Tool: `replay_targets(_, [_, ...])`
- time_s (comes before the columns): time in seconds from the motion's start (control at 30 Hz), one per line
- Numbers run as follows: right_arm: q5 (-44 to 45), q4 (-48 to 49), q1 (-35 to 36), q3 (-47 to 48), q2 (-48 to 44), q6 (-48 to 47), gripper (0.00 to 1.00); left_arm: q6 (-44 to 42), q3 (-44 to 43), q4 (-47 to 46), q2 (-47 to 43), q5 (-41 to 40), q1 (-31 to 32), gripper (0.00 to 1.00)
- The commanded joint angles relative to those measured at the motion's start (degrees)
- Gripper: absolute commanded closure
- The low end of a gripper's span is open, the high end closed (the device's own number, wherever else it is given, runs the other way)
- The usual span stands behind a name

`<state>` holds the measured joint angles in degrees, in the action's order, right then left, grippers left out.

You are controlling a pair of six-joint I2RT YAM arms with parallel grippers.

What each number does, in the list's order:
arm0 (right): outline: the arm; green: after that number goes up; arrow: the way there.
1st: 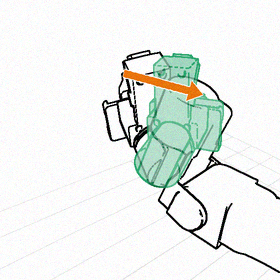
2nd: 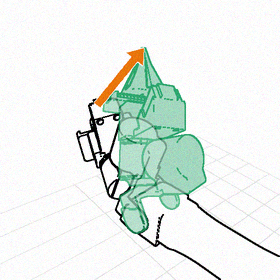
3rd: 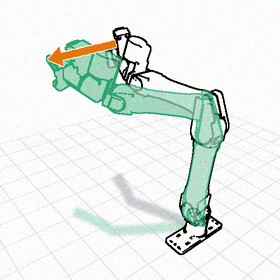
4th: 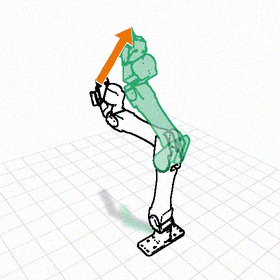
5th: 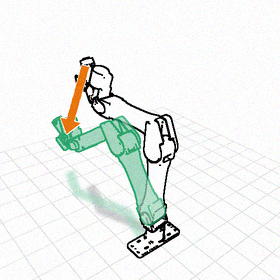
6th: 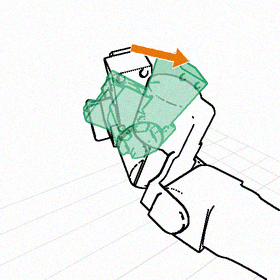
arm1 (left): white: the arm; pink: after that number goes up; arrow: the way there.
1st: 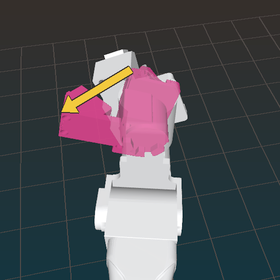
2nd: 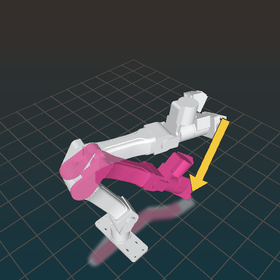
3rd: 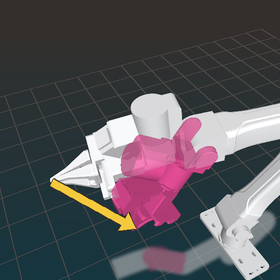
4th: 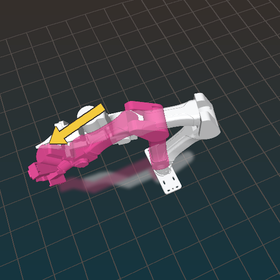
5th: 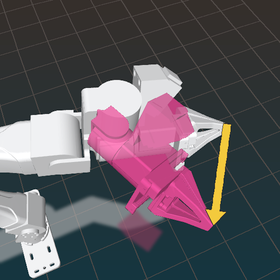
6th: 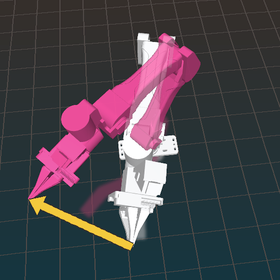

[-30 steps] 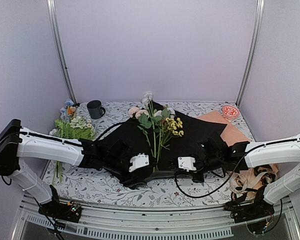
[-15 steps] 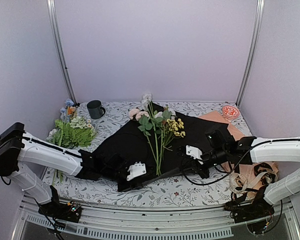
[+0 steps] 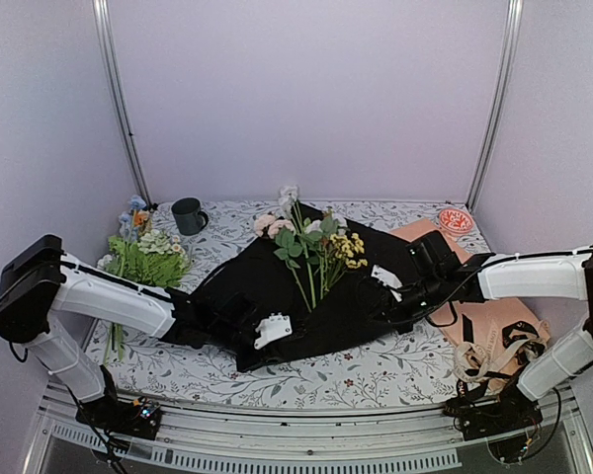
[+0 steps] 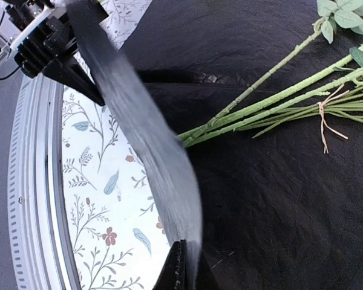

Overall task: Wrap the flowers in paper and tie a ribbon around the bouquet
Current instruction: Fold the bottom corner of the flattened wrapping paper at the center of the board.

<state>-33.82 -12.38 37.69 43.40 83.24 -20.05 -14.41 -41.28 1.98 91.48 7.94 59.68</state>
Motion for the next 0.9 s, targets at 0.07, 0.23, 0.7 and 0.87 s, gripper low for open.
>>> replay_targets(0.07, [-6.0, 0.8, -4.9, 4.5, 5.7, 4.6, 1.0, 1.2, -3.7, 2.7, 1.8, 6.3, -1.8, 0.61])
replay_targets(0.23, [-7.8, 1.7, -7.7, 6.9, 9.0, 6.9, 1.0, 1.8, -4.1, 2.6, 2.5, 2.8, -3.1, 0.6])
replay_targets(0.7, [-10.1, 2.8, -8.2, 9.4, 12.7, 10.0, 1.0, 2.5, -6.9, 4.5, 5.5, 8.1, -4.3, 0.54])
replay_targets(0.87, [-11.1, 2.5, -8.2, 8.9, 12.0, 12.0, 1.0, 2.6, -8.4, 5.9, 7.3, 8.6, -4.4, 0.71])
